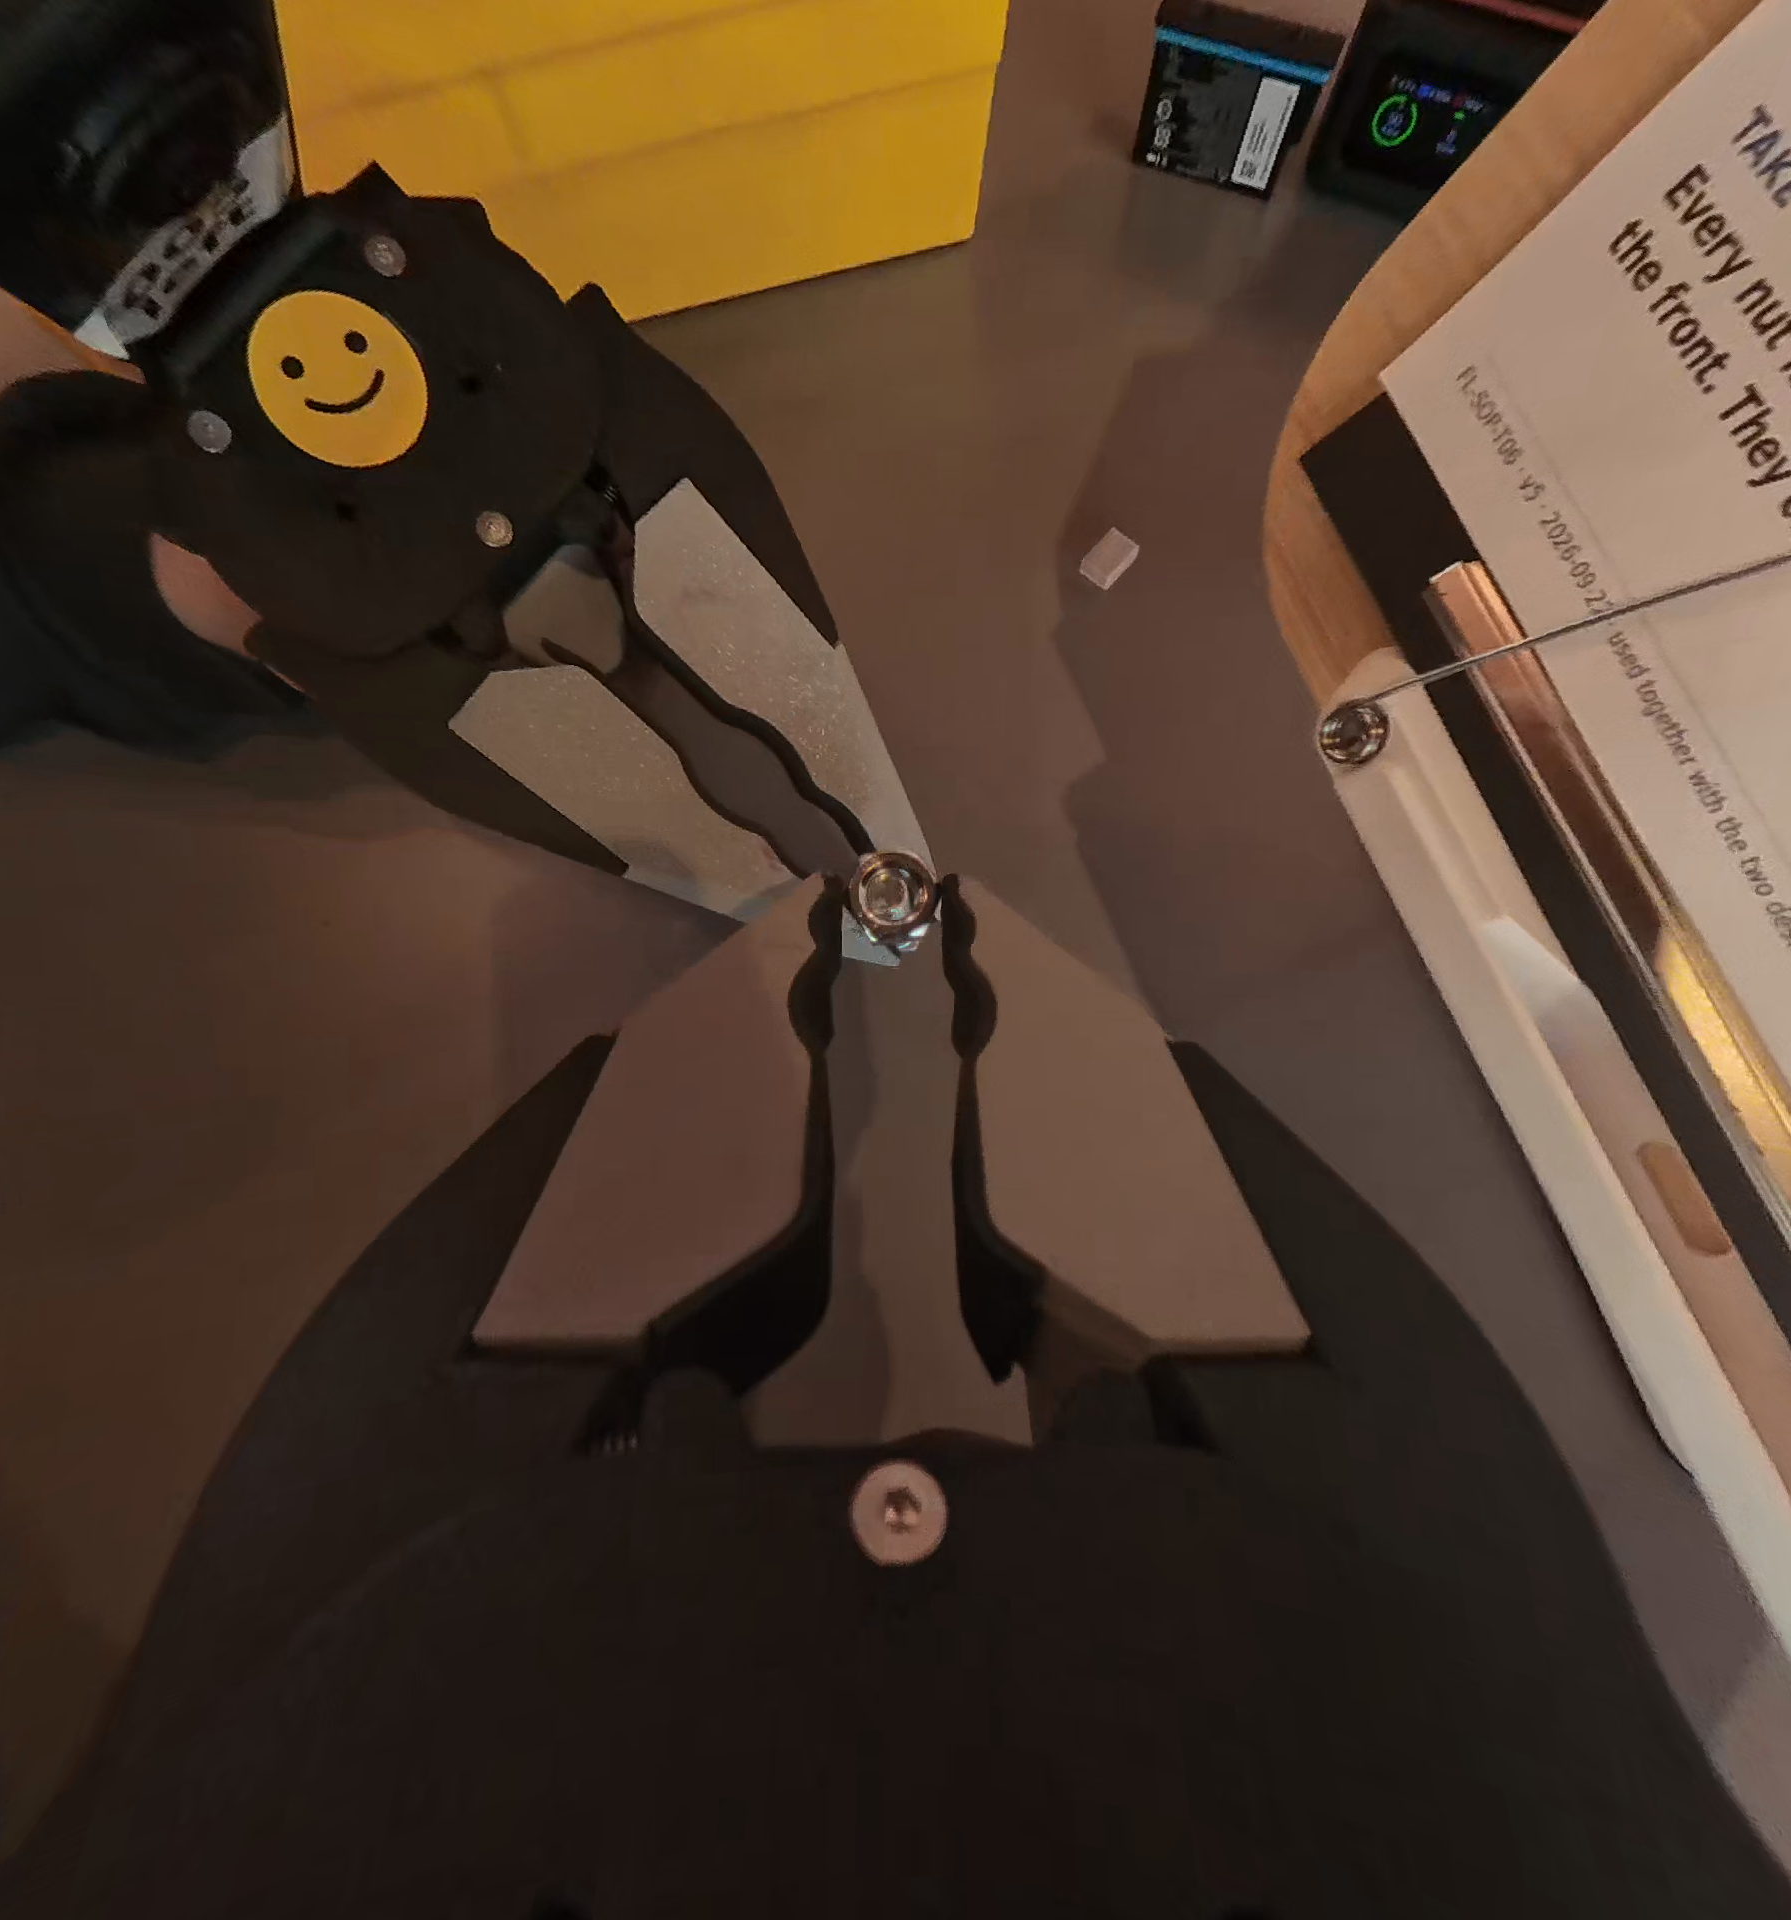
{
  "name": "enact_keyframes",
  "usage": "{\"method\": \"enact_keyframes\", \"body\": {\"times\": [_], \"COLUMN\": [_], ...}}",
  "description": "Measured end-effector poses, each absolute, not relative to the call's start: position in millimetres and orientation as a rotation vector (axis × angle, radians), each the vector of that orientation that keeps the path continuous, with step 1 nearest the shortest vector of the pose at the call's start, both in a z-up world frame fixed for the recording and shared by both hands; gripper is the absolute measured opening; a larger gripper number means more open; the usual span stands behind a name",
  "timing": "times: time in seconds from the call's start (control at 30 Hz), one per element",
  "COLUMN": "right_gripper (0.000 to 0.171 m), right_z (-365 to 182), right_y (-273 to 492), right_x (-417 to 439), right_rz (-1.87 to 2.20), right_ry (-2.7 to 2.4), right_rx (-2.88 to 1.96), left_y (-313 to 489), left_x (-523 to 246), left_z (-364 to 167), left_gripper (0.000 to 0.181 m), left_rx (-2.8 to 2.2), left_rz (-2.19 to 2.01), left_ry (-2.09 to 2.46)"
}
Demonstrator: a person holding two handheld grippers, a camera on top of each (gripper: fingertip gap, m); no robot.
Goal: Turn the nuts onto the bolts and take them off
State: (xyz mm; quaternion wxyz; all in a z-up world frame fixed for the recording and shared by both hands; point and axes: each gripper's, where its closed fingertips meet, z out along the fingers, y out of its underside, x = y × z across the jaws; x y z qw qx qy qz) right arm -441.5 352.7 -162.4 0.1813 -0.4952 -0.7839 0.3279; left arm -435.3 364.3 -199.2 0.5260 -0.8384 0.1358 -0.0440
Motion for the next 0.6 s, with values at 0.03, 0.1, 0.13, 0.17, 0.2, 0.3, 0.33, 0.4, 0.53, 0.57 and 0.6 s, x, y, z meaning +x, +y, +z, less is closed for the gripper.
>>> {"method": "enact_keyframes", "body": {"times": [0.03, 0.1, 0.13, 0.17, 0.2, 0.3, 0.33, 0.4, 0.53, 0.57, 0.6], "right_gripper": [0.016, 0.016, 0.016, 0.016, 0.015, 0.016, 0.016, 0.016, 0.015, 0.016, 0.016], "right_z": [-164.1, -166.1, -166.5, -166.4, -165.9, -167.2, -167.5, -167.8, -168.6, -169.1, -169.9], "right_y": [353.2, 352.2, 351.0, 350.3, 350.2, 349.7, 349.7, 349.8, 349.6, 349.0, 348.5], "right_x": [-441.8, -442.2, -442.5, -443.0, -443.8, -443.5, -443.4, -443.6, -443.9, -443.9, -443.7], "right_rz": [0.907, 0.896, 0.901, 0.903, 0.901, 0.887, 0.883, 0.879, 0.885, 0.89, 0.891], "right_ry": [-2.216, -2.221, -2.224, -2.222, -2.215, -2.22, -2.219, -2.218, -2.219, -2.222, -2.226], "right_rx": [-1.396, -1.393, -1.393, -1.392, -1.389, -1.391, -1.393, -1.396, -1.401, -1.402, -1.403], "left_y": [364.3, 364.0, 363.8, 363.6, 363.6, 363.5, 363.5, 363.4, 363.3, 363.4, 363.5], "left_x": [-435.0, -434.8, -434.2, -433.4, -432.4, -431.2, -431.2, -431.7, -433.9, -434.0, -433.9], "left_z": [-199.1, -198.9, -198.9, -198.9, -198.9, -198.9, -198.7, -197.5, -197.1, -197.0, -197.0], "left_gripper": [0.007, 0.007, 0.007, 0.007, 0.007, 0.007, 0.007, 0.007, 0.007, 0.007, 0.007], "left_rx": [-2.004, -2.004, -2.004, -2.004, -2.004, -2.003, -2.003, -1.998, -1.998, -1.998, -1.997], "left_rz": [-0.107, -0.113, -0.118, -0.121, -0.123, -0.122, -0.126, -0.129, -0.125, -0.126, -0.126], "left_ry": [0.326, 0.325, 0.325, 0.328, 0.332, 0.336, 0.333, 0.328, 0.317, 0.315, 0.314]}}
